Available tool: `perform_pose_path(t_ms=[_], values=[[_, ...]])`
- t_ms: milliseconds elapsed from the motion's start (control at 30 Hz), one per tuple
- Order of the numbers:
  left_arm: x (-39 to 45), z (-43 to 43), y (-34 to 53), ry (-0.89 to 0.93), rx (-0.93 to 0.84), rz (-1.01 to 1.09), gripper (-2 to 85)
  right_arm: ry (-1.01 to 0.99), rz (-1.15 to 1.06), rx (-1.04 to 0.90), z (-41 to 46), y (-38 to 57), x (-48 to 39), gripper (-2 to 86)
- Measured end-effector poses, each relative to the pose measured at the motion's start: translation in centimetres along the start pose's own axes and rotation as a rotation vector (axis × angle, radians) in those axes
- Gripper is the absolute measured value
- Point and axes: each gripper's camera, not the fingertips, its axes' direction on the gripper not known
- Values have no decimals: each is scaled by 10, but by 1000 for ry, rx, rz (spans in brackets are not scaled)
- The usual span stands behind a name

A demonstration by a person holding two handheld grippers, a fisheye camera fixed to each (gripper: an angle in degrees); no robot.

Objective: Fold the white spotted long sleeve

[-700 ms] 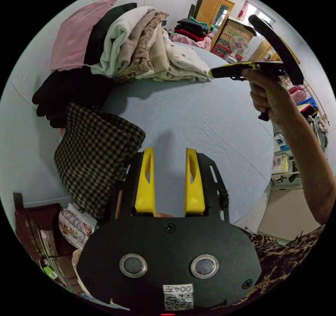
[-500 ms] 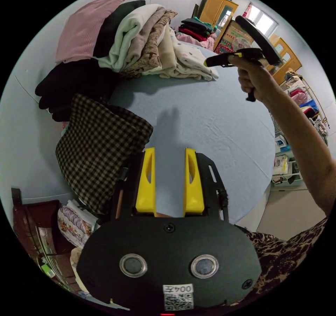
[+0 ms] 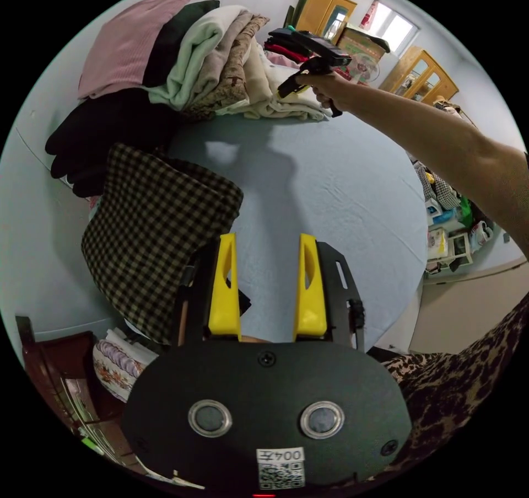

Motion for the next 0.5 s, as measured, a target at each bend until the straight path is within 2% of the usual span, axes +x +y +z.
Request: perform_pose_path(t_ms=[67,233,433,500], values=[[4,2,-2,-12,7,28,150,-24,-14,27,-8,8,10,37],[21,5,-13,-29,32,99,160,-227,45,127,-46,41,60,5],[49,-1,-24,-14,107,175,182,-591,20,252,-130,123,108,-4],[63,-8,-26,-2,151,227,194,-768,23,316,-168,177,117,0]])
